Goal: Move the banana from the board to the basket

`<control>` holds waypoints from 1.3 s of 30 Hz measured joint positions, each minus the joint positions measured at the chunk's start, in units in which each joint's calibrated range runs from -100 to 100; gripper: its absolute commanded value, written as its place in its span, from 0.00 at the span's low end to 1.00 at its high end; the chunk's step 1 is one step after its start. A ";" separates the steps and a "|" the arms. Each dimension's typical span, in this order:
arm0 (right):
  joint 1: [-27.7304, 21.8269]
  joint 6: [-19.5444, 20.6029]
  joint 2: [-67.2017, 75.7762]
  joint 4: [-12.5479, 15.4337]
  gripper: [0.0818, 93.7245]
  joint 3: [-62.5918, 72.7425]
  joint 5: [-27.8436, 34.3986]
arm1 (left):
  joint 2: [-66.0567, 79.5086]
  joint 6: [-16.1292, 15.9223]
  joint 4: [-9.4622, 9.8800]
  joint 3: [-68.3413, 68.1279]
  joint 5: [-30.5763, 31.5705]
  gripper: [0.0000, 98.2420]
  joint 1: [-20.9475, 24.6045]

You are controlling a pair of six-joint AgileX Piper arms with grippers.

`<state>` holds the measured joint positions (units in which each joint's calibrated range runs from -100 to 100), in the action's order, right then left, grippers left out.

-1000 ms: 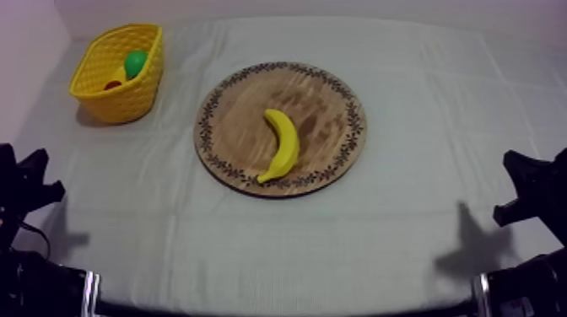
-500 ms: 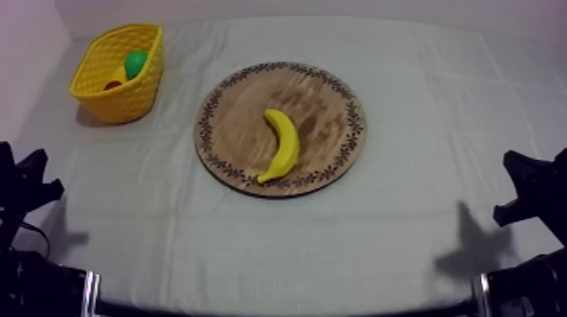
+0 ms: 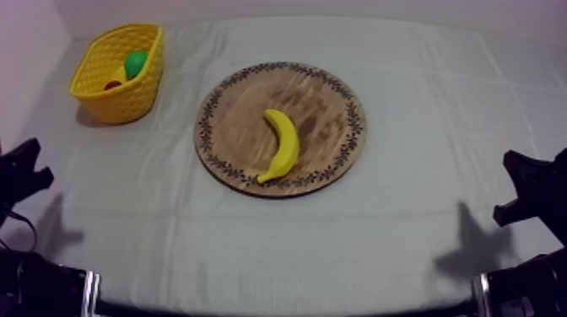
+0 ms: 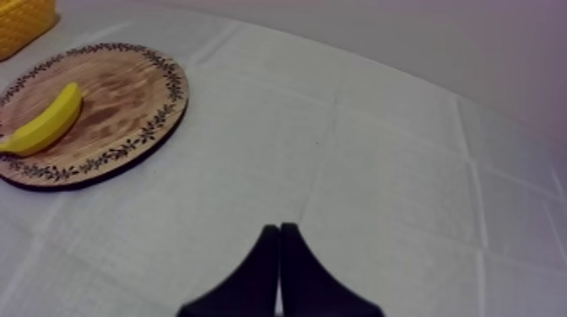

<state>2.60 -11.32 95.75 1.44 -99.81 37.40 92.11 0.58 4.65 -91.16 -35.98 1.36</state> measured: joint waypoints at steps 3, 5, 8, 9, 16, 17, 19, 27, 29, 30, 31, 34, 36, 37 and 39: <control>0.00 0.00 0.00 0.00 0.00 0.00 -0.09 | -4.77 0.78 0.22 5.60 -1.93 0.00 -0.60; 0.00 0.00 0.00 0.00 0.00 0.00 -0.09 | -8.76 1.38 0.27 10.44 -3.96 0.00 -1.03; 0.00 0.00 0.00 0.00 0.00 0.00 -0.09 | -14.93 2.36 0.32 18.85 -6.80 0.00 -1.81; 0.00 0.00 0.00 0.00 0.00 0.00 -0.09 | -17.23 2.65 0.32 21.26 -7.59 0.00 -1.98; 0.00 0.00 0.00 0.00 0.00 0.00 -0.09 | -32.77 5.01 0.67 42.66 -13.41 0.00 -3.74; 0.00 0.00 0.00 0.00 0.00 0.00 -0.09 | -35.06 5.21 1.01 45.96 -14.45 0.00 -4.20; 0.00 0.00 0.00 0.00 0.00 0.00 -0.09 | -39.58 5.90 2.11 52.52 -16.64 0.00 -5.47; 0.00 0.00 0.00 0.00 0.00 0.00 -0.09 | -53.88 8.49 6.42 74.53 -26.44 0.00 -11.33; 0.00 0.00 0.00 0.00 0.00 0.00 -0.09 | -56.26 9.03 7.22 79.29 -28.32 0.00 -12.92; 0.00 0.00 0.00 0.00 0.00 0.00 -0.09 | -57.44 9.34 7.58 81.48 -29.59 0.00 -13.75; 0.00 0.00 0.00 0.00 0.00 0.00 -0.09 | -58.56 9.61 7.96 83.19 -30.61 0.00 -14.42; 0.00 0.00 0.00 0.00 0.00 0.00 -0.09 | -61.57 10.58 8.51 89.22 -34.97 0.00 -17.04; 0.00 -0.03 0.00 0.00 0.00 0.00 -0.09 | -63.15 11.23 8.51 92.51 -37.91 0.00 -18.65; 0.00 -0.03 0.00 0.00 0.00 0.00 -0.09 | -63.65 11.36 8.59 93.53 -38.97 0.00 -19.19; 0.00 -0.03 0.00 0.00 0.00 0.00 -0.09 | -65.48 12.15 8.71 97.12 -42.12 0.00 -21.34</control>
<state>2.60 -11.35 95.75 1.44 -99.81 37.31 26.63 12.73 13.36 5.96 -78.10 -19.98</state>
